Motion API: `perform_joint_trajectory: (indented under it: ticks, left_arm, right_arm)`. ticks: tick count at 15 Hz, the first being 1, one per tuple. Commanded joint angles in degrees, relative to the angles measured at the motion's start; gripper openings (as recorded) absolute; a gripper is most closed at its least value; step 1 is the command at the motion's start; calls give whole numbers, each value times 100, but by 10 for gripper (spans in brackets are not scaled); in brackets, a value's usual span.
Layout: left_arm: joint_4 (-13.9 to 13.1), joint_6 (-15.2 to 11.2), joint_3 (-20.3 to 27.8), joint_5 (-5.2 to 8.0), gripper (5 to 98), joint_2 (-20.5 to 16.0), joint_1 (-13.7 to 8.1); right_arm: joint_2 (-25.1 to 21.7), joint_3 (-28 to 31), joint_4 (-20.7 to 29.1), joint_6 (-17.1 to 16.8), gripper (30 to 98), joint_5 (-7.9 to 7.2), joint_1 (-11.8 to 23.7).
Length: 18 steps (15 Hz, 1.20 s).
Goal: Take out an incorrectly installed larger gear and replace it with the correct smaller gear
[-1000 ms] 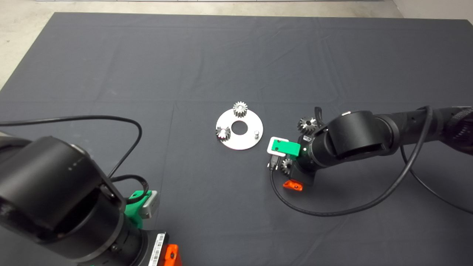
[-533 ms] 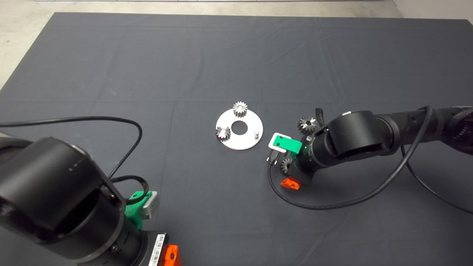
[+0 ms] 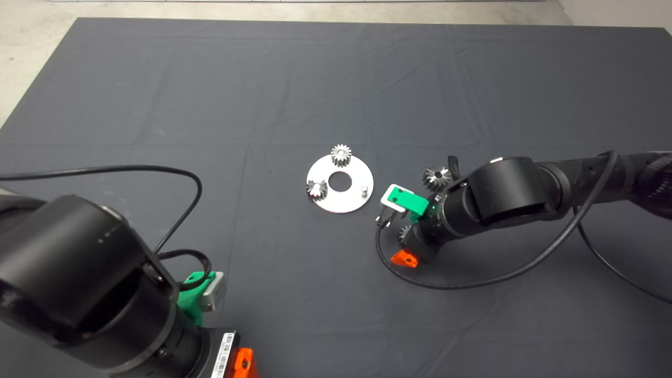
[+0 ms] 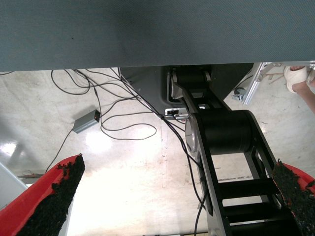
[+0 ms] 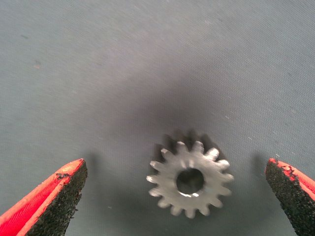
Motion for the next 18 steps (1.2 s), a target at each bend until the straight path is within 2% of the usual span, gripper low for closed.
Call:
perform_joint_trajectory:
  ticks: [1, 3, 10, 12, 15, 17, 18]
  left_arm:
    - [-88, -7, 112, 11, 982, -3, -35]
    - [-88, -7, 112, 20, 982, -3, -35]
    - [-88, -7, 112, 20, 982, -3, -26]
    - [-88, -7, 112, 20, 982, -3, -26]
    - [-96, -7, 112, 20, 982, -3, -26]
    - [-93, -7, 112, 20, 982, -3, -26]
    - [-97, -7, 112, 20, 982, -3, 19]
  right_arm:
    - [-64, -6, -119, 69, 956, 31, 78]
    - [-113, -6, -114, 60, 907, 36, 74]
    - [-197, -15, -119, 30, 901, 36, 21]
    - [-193, -15, -119, 34, 847, 36, 21]
    - [-193, -7, -119, 42, 847, 36, 12]
    - [-193, -6, -119, 34, 797, 36, -2]
    - [-193, -6, -119, 34, 797, 36, -5]
